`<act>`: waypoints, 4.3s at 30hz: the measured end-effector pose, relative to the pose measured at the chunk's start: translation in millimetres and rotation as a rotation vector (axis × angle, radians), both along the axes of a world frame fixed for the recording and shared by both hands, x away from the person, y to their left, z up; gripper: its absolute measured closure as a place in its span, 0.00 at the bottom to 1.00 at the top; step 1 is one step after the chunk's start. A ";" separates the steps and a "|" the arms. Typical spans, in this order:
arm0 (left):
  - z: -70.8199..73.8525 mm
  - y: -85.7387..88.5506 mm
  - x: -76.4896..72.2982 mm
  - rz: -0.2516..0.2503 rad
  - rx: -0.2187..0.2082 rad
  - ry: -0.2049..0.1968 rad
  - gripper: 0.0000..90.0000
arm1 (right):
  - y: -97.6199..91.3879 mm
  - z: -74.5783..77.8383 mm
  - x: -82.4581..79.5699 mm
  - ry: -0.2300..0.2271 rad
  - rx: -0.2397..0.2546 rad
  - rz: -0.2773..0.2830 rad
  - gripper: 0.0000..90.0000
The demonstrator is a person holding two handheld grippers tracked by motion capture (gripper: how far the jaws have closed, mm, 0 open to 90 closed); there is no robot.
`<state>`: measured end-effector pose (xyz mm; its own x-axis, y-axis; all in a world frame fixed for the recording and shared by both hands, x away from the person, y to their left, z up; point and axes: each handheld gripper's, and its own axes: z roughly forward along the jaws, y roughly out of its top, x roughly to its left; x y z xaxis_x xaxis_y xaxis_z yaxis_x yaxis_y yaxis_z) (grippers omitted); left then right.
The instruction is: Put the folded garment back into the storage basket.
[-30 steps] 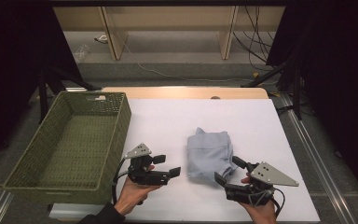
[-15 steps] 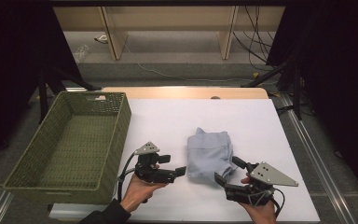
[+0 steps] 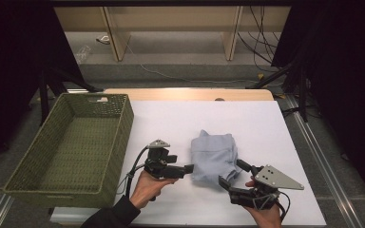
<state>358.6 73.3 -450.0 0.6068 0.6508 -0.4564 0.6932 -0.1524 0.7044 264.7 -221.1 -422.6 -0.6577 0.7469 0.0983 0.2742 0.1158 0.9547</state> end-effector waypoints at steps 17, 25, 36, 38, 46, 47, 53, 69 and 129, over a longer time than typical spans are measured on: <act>-3.7 -17.4 15.9 0.016 0.056 0.052 0.17 | 0.2 0.3 -0.1 -0.002 0.000 0.003 0.21; -4.5 -27.0 22.4 0.018 0.056 0.067 0.17 | 0.8 -0.2 0.1 0.001 -0.004 0.004 0.21; -12.5 -40.9 34.4 0.024 0.069 0.112 0.17 | 0.6 0.1 -0.2 0.002 -0.002 0.006 0.21; -13.5 -42.3 36.6 0.029 0.072 0.118 0.17 | 0.5 0.2 -0.1 0.001 0.000 0.007 0.21; -16.8 -49.7 42.9 0.027 0.065 0.156 0.17 | 0.7 0.1 -0.2 0.000 -0.002 0.008 0.21; -17.5 -51.2 43.6 0.029 0.066 0.158 0.17 | 0.7 0.3 -0.2 -0.002 -0.002 0.008 0.21; -20.8 -59.3 48.1 0.028 0.093 0.167 0.17 | 0.9 0.2 -0.2 -0.003 -0.002 0.010 0.21; -31.4 -72.8 59.1 0.010 0.155 0.224 0.17 | 1.2 0.3 -0.7 -0.003 -0.002 0.014 0.21; -21.4 -85.6 55.6 -0.101 0.112 0.146 0.78 | 1.3 0.3 0.2 -0.002 0.001 0.017 0.21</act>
<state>414.2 -12.4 -471.4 0.6042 0.6419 -0.4721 0.7639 -0.2979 0.5725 264.9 -219.9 -422.3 -0.6707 0.7352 0.0979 0.2705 0.1196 0.9553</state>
